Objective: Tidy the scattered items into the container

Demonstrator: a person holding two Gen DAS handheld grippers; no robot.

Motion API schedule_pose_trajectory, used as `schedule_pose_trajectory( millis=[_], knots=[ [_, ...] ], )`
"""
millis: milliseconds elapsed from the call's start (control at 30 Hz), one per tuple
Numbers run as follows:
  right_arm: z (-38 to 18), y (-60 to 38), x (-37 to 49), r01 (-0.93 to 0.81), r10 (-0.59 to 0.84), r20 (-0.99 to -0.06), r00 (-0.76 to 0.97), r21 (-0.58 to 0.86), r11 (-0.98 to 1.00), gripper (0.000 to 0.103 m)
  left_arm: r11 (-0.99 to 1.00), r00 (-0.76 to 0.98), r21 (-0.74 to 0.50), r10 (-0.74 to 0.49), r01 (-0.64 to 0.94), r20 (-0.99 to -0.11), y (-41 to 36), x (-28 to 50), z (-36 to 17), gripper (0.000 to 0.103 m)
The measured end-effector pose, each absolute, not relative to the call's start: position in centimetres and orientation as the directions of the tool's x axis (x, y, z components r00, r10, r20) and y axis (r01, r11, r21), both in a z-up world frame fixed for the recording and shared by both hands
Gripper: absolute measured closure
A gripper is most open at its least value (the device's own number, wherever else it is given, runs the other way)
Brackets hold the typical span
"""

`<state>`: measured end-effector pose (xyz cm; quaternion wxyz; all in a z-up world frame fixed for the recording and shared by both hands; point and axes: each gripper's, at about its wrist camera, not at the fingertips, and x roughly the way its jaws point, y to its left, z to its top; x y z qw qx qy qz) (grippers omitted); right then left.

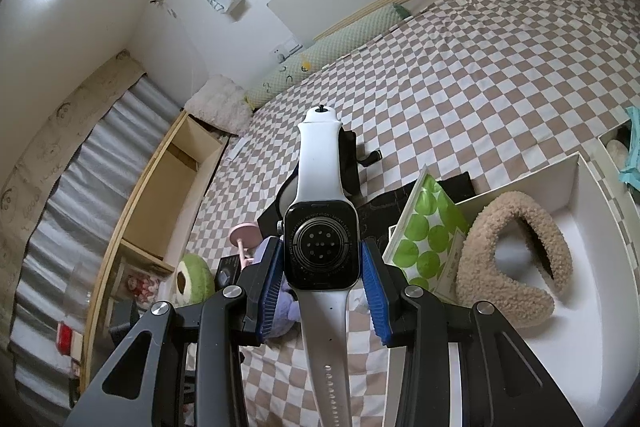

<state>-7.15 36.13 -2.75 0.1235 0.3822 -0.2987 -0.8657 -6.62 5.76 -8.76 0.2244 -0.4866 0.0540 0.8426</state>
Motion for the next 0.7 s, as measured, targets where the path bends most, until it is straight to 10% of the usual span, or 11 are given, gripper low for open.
schedule_pose_trajectory(
  millis=[700],
  knots=[
    [-3.17,36.28,-7.03,-0.020,-0.432,-0.608,-0.666,0.593,-0.805,0.063,-0.884,-0.411,-0.106,0.314,-0.455,-0.856,6.29,-6.24,-9.13,0.024]
  ],
)
